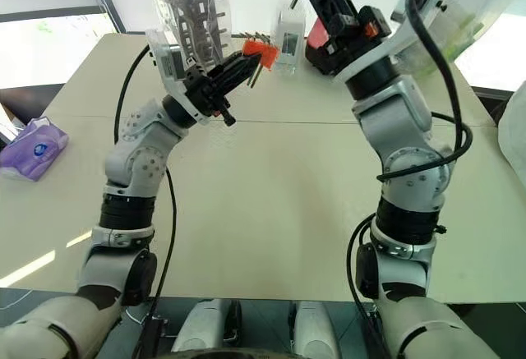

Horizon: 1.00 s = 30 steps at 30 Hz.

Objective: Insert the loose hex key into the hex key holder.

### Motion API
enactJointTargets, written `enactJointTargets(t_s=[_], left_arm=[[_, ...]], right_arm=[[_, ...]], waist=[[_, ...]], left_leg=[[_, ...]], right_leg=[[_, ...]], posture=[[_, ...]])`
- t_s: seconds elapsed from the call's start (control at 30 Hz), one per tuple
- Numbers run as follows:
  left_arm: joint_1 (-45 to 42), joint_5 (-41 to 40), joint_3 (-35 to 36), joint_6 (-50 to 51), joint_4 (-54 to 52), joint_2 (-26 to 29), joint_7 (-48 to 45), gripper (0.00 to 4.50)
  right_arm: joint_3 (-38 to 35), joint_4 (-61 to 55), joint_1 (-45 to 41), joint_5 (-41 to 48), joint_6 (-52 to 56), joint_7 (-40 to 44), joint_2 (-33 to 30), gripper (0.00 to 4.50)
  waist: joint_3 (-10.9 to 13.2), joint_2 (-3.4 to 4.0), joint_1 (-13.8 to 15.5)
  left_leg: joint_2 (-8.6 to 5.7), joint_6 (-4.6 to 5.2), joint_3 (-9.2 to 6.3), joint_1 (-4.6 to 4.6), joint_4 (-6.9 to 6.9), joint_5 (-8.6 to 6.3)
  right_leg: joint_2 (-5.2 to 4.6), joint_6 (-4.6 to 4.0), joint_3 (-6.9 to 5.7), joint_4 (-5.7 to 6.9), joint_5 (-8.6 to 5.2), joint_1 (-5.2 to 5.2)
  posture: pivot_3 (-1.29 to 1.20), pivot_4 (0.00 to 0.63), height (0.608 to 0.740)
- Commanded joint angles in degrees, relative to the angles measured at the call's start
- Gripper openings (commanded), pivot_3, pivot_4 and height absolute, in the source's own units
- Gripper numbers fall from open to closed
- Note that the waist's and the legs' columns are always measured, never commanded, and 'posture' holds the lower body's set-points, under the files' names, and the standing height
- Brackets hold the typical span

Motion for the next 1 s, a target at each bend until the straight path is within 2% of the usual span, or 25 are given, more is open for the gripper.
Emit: enactJointTargets(t_s=[0.03,0.3,1.0], left_arm=[[-0.8,0.3,0.9,-4.8,0.5,-1.5,0.0,0.00],[-1.8,-0.5,0.4,-6.3,1.3,-2.5,-1.0,0.00],[-1.3,-2.5,-0.4,-4.2,-2.2,-2.3,-1.5,0.00]], right_arm=[[1.4,-1.0,-1.3,-0.4,1.7,0.5,-1.3,0.02],[3.3,-1.2,-0.8,-2.0,4.3,-0.3,-1.8,0.02],[2.2,1.1,-2.2,-5.2,4.3,0.6,-1.6,0.02]], waist=[[0.0,0.00,0.0],[0.0,0.00,-0.2],[0.0,0.00,-0.1]], left_leg=[[0.00,0.00,0.00,0.00,0.00,0.00],[0.01,0.00,-0.01,0.00,-0.01,0.00],[0.01,0.00,-0.01,0.00,-0.01,0.00]], right_leg=[[0.00,0.00,0.00,0.00,0.00,0.00],[0.01,0.00,0.00,0.03,0.00,-0.03],[0.01,0.00,0.00,0.01,0.00,-0.02]], posture=[[0.00,0.150,0.740],[0.00,0.150,0.740],[0.00,0.150,0.740]])
